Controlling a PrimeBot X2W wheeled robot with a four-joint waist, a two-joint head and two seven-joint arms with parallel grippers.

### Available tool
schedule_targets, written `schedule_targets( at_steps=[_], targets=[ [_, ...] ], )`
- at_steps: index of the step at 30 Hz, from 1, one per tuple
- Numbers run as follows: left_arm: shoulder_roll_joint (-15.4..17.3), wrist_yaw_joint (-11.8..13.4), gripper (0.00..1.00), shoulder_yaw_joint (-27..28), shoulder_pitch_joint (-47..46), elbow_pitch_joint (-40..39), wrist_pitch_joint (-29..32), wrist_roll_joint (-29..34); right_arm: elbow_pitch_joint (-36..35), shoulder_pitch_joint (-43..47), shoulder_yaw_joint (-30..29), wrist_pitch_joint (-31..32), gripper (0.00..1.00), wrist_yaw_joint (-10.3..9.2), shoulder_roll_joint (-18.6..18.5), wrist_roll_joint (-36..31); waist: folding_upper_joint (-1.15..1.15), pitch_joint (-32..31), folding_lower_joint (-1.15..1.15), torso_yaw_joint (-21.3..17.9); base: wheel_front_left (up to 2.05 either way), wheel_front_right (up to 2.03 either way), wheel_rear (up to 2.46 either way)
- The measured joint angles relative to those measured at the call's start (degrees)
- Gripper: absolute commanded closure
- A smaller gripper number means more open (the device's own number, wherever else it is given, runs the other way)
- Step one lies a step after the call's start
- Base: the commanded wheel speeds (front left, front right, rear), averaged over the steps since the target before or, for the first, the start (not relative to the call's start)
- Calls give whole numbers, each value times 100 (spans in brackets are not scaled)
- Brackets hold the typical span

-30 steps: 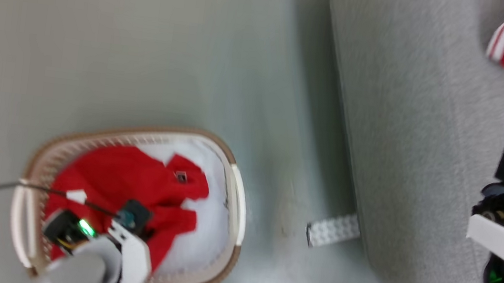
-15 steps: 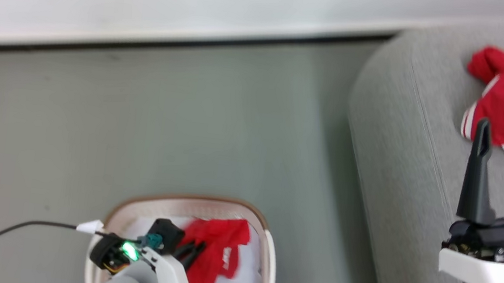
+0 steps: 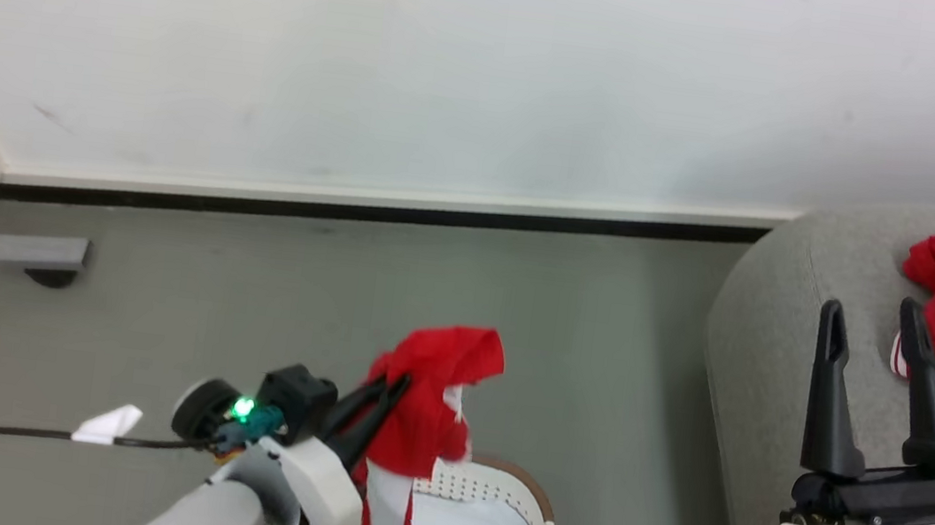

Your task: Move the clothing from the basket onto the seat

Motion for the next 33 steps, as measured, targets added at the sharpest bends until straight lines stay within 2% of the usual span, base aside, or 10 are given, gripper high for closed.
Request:
schedule_targets(
  at_steps=[11, 15, 20, 30, 33],
  targets=[
    [482, 468, 100, 549, -285, -1690, 290, -55, 192, 232, 441, 0, 0, 0, -1, 67, 0, -432, 1, 141, 0, 0, 0],
    [587, 681, 100, 691, -388, -2264, 505, -67, 231, 329, 709, -1, 0, 0, 0, 162, 0, -538, 1, 133, 0, 0, 0],
    [690, 827, 100, 787, -498, -2856, 753, -81, 309, 420, 961, -1, 0, 0, 0, 177, 0, -579, 1, 135, 0, 0, 0],
    [759, 966, 100, 809, -504, -3212, 936, -116, 372, 421, 1180, 0, 0, 0, 1, 146, 0, -567, 1, 148, 0, 0, 0],
    [760, 984, 100, 810, -486, -3215, 945, -145, 537, 407, 1446, -1, 0, 0, -22, 56, 0, -578, 1, 156, 0, 0, 0]
  ],
)
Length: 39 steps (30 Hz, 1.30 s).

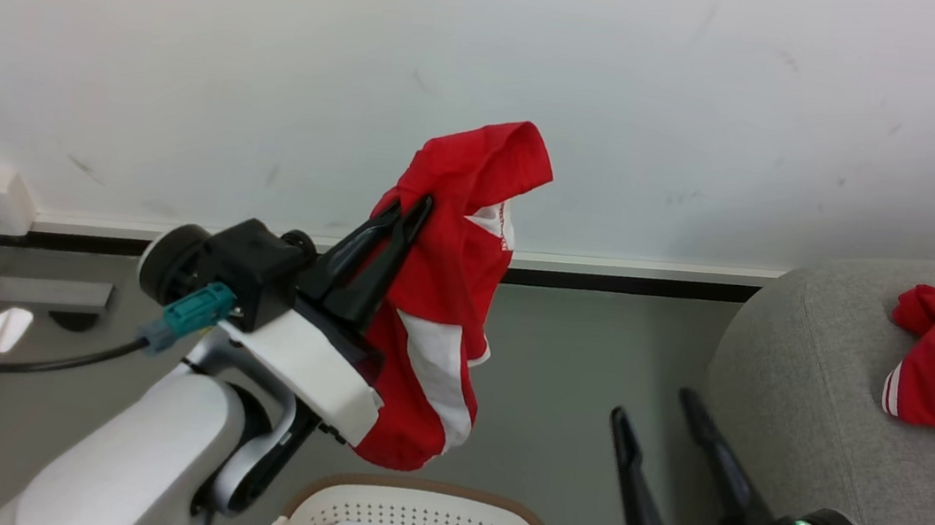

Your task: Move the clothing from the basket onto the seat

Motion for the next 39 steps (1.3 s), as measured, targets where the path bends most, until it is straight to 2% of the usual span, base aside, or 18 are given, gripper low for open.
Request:
schedule_targets(
  at_steps=[7, 12, 20, 26, 27, 29, 39],
  targets=[
    [-24, -5, 100, -122, 65, 5, 4, -24, 516, -110, 979, 0, 0, 0, -38, 13, 0, -31, 0, 110, 0, 0, 0],
    [-212, -66, 100, -320, 121, 11, 4, -24, 1007, -420, 1597, 3, 0, 0, -20, 191, 0, -41, 0, 282, 0, 0, 0],
    [-630, -237, 100, -724, 130, 38, 7, -43, 1838, -848, 2000, 2, 0, 0, 1, 420, 0, -95, 0, 787, 0, 0, 0],
    [-836, -309, 100, -954, 140, 42, 33, -66, 2124, -983, 1905, 2, 0, 0, 11, 541, 0, -170, 0, 1220, 0, 0, 0],
    [-854, -309, 100, -973, 149, 40, 44, -67, 2136, -985, 1874, 2, 5, 0, 14, 558, 0, -185, 0, 1280, 0, 0, 0],
    [-890, -305, 100, -1007, 171, 35, 56, -109, 2150, -984, 1845, 2, 100, 0, 15, 579, 0, -213, 0, 1384, 0, 0, 0],
    [-850, -249, 100, -970, 205, 34, 55, -157, 2129, -983, 1876, 2, 100, 0, 21, 727, 0, -250, 0, 1501, 0, 0, 0]
  ],
)
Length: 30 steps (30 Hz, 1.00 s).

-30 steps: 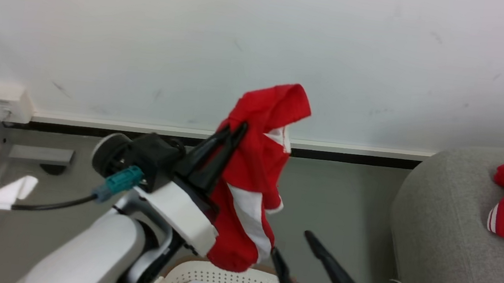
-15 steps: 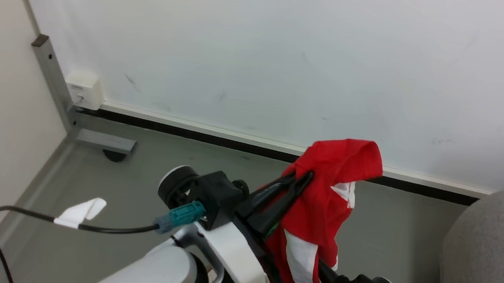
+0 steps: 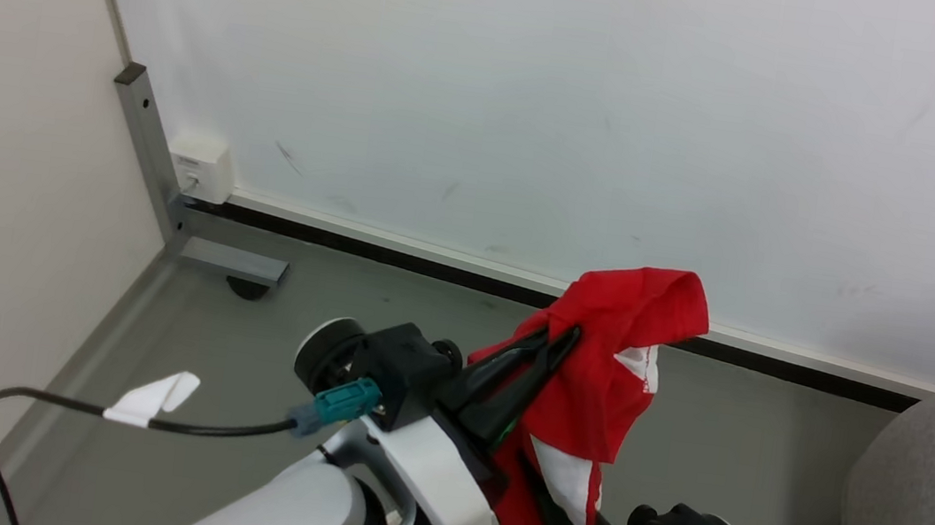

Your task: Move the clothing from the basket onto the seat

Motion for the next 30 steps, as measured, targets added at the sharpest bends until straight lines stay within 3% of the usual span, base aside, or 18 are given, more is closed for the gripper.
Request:
schedule_targets(
  at_steps=[10, 11, 12, 13, 14, 21, 30],
  targets=[
    [152, 75, 100, 77, 91, 35, -44, -57, -352, 180, -517, 0, 100, 0, 2, 244, 0, 68, 1, -124, 0, 0, 0],
    [162, 74, 91, 56, 119, 34, -44, -58, -402, 215, -611, 0, 100, 0, 2, 255, 0, 79, 1, -139, 0, 0, 0],
    [162, 73, 75, 26, 152, 32, -43, -59, -449, 235, -717, 0, 100, 0, 2, 266, 0, 88, 1, -155, 0, 0, 0],
    [164, 73, 41, -2, 182, 31, -43, -59, -506, 255, -821, 0, 100, 0, 2, 278, 0, 99, 0, -173, 0, 0, 0],
    [164, 74, 0, -21, 207, 20, -43, -59, -556, 270, -931, 0, 100, 0, 1, 276, 0, 112, 0, -196, 0, 0, 0],
    [149, 37, 0, -160, 319, -87, -146, -49, -834, 272, -1575, 0, 100, 0, 3, 181, 0, 243, 1, -467, 0, 0, 0],
    [215, -8, 0, -304, 485, -98, -301, 0, -1223, 272, -2436, 0, 100, 0, -165, -77, 0, 406, 1, -1116, 0, 0, 0]
  ],
)
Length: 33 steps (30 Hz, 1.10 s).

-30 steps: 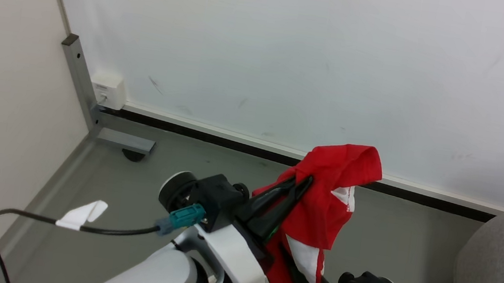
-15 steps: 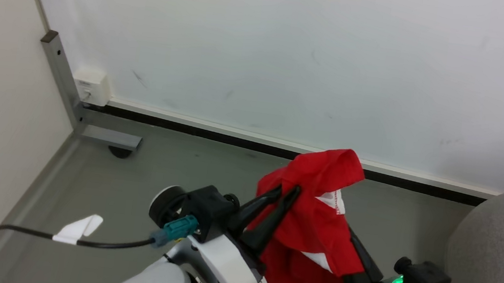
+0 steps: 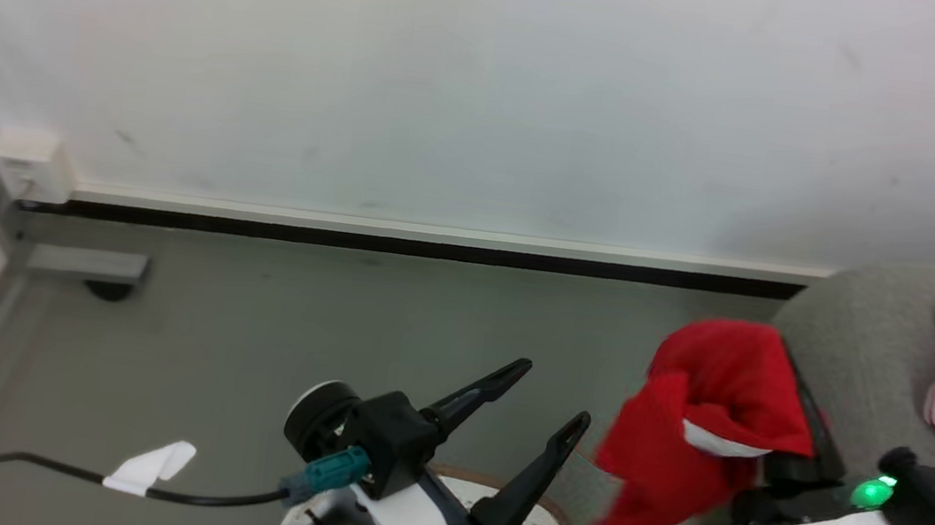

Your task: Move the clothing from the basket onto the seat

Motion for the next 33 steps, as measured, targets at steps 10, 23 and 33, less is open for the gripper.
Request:
schedule_targets(
  at_steps=[10, 23, 33],
  targets=[
    [3, -44, 0, -46, 16, 118, -197, 53, -591, 151, -720, 0, 100, 0, -268, -157, 0, 182, 0, -1043, 0, 0, 0],
    [-34, -103, 0, -92, -87, 416, -332, 107, -1144, 364, -954, 53, 100, 0, -245, -261, 0, 525, 0, -2111, 0, 0, 0],
    [-2, -141, 0, -130, -293, 426, -286, 209, -1392, -35, -1104, 186, 100, 0, -522, -350, 0, 841, 0, -2201, 0, 0, 0]
  ],
)
